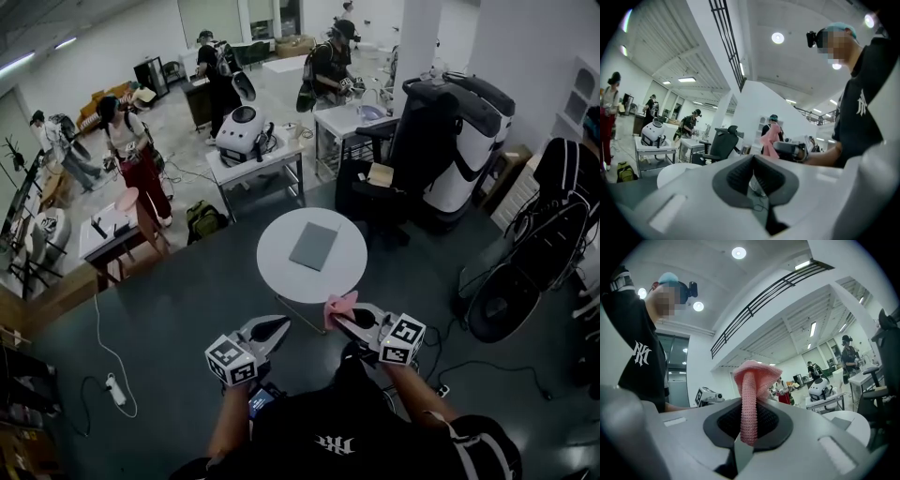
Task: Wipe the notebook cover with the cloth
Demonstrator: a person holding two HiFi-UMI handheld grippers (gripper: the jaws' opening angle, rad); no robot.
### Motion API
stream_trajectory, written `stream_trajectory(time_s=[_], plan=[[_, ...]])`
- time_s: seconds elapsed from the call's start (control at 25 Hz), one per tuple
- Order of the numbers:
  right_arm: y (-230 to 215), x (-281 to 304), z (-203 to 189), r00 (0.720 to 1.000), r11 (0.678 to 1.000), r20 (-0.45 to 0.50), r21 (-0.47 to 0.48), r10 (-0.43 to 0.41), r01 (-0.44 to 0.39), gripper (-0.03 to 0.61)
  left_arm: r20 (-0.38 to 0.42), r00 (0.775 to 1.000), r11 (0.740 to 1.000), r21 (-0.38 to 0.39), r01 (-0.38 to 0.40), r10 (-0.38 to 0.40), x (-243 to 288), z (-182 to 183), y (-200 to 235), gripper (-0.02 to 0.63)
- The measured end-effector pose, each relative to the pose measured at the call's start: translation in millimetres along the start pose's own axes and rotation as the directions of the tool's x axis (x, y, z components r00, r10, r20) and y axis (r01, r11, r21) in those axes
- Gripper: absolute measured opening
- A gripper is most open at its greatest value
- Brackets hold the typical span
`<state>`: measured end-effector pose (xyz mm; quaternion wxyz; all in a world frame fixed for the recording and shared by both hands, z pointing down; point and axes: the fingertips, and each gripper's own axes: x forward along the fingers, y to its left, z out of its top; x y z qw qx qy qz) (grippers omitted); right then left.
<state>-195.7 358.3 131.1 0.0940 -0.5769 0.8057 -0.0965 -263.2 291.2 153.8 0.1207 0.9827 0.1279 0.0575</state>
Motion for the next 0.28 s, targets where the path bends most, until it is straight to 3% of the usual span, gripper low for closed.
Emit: stream_trajectory(time_s=[0.12, 0.28], plan=[[4, 11, 4, 1.0, 0.999, -0.014, -0.041, 0.028, -0.028, 0.026, 0.051, 0.998, 0.999, -0.032, -0.03, 0.031, -7, 8, 12, 0.003], [8, 19, 25, 0.999, 0.996, 0.035, -0.083, 0.027, -0.024, 0.026, 0.04, 0.999, 1.0, -0.005, 0.002, -0.002, -6, 12, 9, 0.003]])
